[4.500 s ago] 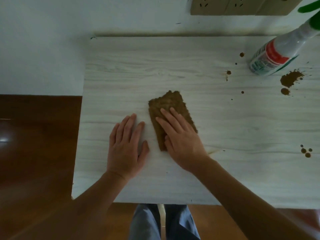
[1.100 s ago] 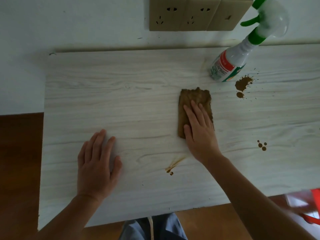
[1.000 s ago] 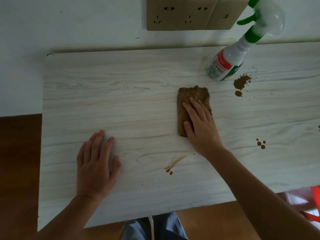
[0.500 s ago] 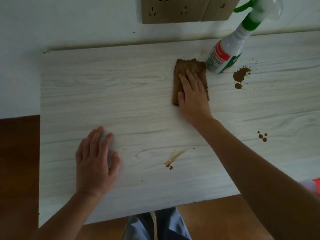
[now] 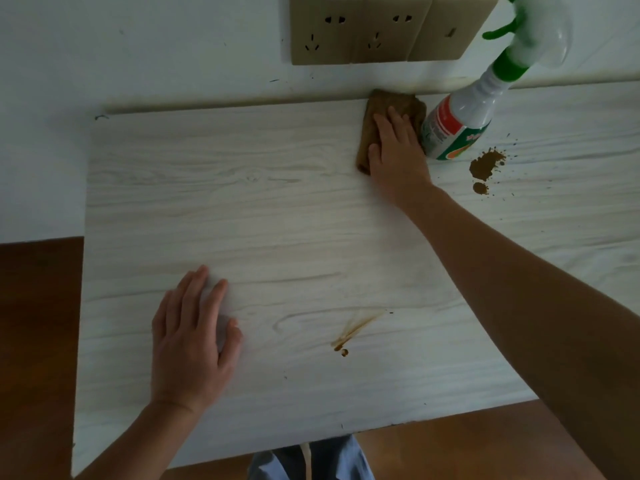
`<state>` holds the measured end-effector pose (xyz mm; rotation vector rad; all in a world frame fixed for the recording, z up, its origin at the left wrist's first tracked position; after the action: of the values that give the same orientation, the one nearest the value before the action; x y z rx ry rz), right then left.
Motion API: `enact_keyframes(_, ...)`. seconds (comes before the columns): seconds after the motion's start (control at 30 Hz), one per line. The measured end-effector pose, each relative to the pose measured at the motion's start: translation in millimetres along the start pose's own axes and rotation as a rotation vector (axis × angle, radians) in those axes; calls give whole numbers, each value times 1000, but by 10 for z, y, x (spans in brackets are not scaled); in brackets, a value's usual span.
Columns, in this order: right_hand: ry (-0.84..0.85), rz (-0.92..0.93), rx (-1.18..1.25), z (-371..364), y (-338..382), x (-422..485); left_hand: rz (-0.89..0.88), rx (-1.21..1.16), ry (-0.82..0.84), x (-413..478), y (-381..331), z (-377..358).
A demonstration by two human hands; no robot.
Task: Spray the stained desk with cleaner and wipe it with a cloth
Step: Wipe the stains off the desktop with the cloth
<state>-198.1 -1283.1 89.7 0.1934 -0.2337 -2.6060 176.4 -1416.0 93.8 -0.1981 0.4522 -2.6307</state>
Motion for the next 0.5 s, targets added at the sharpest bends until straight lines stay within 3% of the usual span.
enact_keyframes(0.23,-73,27,5,7,59,185,10,1,16,12,7,-13)
enact_keyframes(0.5,37,443,-46,-183,371,-825,10,5,17,14,3,-17)
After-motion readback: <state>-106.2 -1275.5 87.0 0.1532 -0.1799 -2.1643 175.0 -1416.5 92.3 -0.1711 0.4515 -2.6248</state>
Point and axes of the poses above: each hand's wrist, its own x-axis towards the middle knuckle, its own z-axis out of the back of the hand, y = z × x, the point moved 10 cm from there along x, towards the middle knuckle, and after that the axes turned 8 degrees about -x, right-handed, at the moved point
